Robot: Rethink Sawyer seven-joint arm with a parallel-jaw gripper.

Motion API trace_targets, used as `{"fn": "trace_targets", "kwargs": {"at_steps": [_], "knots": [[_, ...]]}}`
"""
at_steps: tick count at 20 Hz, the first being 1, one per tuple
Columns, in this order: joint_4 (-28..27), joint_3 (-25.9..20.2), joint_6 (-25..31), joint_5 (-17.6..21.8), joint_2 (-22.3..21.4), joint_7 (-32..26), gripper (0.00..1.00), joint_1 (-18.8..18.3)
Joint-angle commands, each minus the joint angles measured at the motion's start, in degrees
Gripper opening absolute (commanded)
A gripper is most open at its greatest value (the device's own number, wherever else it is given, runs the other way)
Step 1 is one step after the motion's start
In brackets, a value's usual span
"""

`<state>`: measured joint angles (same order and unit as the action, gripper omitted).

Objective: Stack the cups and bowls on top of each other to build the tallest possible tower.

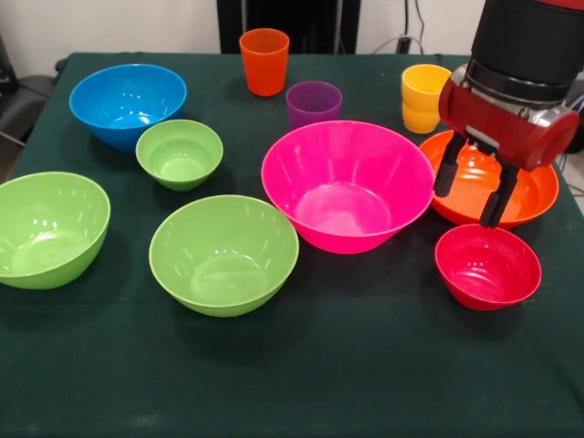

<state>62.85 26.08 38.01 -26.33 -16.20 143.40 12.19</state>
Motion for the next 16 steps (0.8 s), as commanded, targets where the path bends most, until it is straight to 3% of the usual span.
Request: {"fn": "trace_targets", "kwargs": {"at_steps": [1,16], "knots": [[5.05,-0.44,7.08,0.88,-0.78,12.51,1.00,2.19],[7.13,1.27,5.83,-0.82,-0.66,13.69,1.00,2.85]]}}
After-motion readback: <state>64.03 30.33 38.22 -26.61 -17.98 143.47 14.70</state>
